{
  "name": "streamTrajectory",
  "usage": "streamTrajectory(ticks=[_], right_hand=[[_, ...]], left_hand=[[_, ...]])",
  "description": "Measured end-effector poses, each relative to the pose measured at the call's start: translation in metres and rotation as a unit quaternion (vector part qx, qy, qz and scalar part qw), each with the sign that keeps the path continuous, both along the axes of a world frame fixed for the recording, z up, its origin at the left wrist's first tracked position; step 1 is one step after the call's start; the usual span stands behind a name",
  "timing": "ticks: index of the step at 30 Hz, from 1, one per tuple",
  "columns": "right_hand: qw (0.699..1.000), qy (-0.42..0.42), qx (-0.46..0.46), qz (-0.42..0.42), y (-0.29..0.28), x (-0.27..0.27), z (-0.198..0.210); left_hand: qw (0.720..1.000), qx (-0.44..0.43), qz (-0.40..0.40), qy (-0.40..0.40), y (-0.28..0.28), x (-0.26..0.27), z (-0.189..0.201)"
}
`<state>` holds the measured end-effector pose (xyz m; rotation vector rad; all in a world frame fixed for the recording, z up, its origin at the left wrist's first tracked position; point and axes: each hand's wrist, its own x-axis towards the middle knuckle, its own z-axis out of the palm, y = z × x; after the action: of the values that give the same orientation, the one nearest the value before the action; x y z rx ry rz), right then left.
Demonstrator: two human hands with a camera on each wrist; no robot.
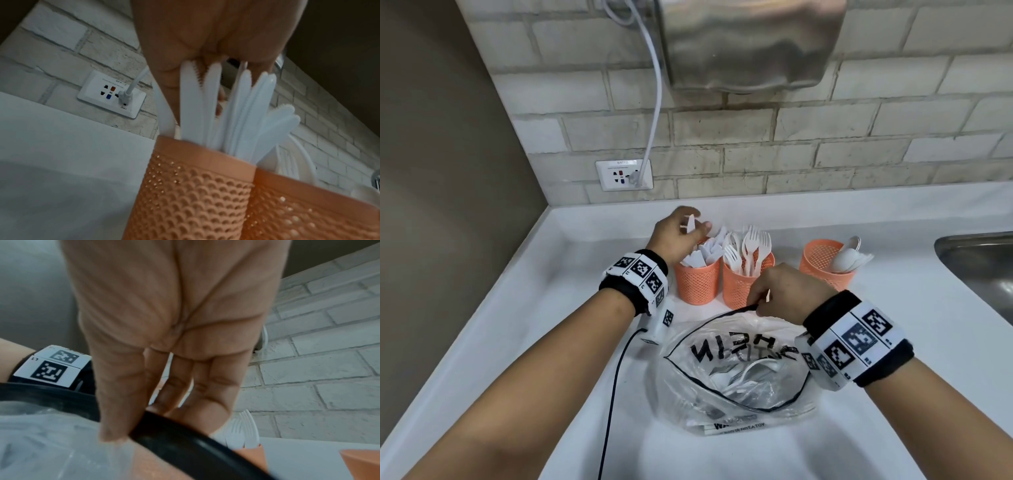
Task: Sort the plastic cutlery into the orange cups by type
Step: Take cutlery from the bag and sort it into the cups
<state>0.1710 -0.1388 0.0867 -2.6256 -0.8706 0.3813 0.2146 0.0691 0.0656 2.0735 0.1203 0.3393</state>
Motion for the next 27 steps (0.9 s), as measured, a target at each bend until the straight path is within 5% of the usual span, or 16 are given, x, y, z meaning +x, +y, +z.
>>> streamTrajectory(ticks=[6, 9, 13, 17, 21, 27], right_hand=[[1.000, 0.007, 0.022, -0.016, -0.004, -0.007, -0.001], [0.999, 0.006, 0.031, -0.019, -0.006, -0.010, -0.001], [0.999, 0.001, 0.032, -0.025, -0.004, -0.011, -0.003], [0.999, 0.001, 0.031, -0.019, -0.004, -0.012, -0.004], [0.999, 0.002, 0.033, -0.019, -0.004, -0.012, -0.003], [0.999, -0.012, 0.030, -0.013, -0.003, -0.014, -0.001]], left_hand=[[0.969, 0.056, 0.142, -0.192, 0.009, -0.021, -0.008], [0.964, -0.047, 0.229, -0.128, 0.017, -0.030, -0.027], [0.980, -0.170, 0.093, -0.041, 0.012, -0.044, -0.038], [0.995, -0.067, -0.043, 0.054, 0.014, -0.043, -0.041], [0.988, 0.129, -0.044, 0.069, 0.016, -0.037, -0.049], [0.991, 0.127, -0.016, 0.046, 0.018, -0.049, -0.047]])
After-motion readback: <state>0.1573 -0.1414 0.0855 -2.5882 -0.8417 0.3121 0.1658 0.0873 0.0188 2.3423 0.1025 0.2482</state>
